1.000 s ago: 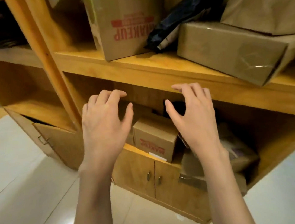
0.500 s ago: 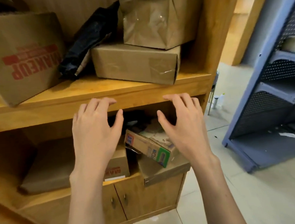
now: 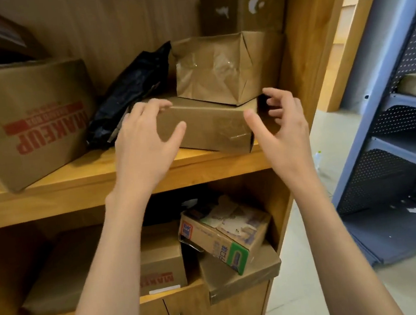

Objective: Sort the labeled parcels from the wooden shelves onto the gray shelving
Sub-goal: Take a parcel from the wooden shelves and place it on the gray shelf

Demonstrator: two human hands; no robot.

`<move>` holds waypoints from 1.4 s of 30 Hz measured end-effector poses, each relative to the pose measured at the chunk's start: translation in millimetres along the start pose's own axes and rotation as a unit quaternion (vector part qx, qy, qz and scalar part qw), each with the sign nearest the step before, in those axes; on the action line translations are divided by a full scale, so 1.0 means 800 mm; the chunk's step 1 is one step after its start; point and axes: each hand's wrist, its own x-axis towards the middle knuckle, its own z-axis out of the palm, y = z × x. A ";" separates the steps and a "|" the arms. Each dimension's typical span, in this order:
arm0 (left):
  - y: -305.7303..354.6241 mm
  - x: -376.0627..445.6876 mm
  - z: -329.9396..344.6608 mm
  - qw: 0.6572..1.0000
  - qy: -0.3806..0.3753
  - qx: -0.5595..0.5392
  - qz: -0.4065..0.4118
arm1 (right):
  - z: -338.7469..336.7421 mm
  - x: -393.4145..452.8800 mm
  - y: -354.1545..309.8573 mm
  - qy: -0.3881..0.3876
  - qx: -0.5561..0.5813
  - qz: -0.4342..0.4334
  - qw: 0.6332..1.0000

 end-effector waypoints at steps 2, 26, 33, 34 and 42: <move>0.010 0.027 0.009 0.994 -0.006 -0.100 -0.040 | 0.001 0.034 -0.001 0.008 0.042 0.044 0.998; 0.056 0.171 0.080 0.881 -0.018 -0.383 -0.278 | 0.038 0.213 0.026 -0.047 0.268 0.370 0.888; 0.061 0.170 0.077 0.876 -0.023 -0.387 -0.286 | 0.026 0.215 0.020 -0.042 0.268 0.371 0.888; 0.062 0.170 0.076 0.876 -0.026 -0.386 -0.286 | 0.023 0.214 0.018 -0.043 0.271 0.369 0.888; 0.074 0.158 0.059 0.871 -0.050 -0.406 -0.270 | 0.007 0.207 -0.002 -0.045 0.268 0.348 0.897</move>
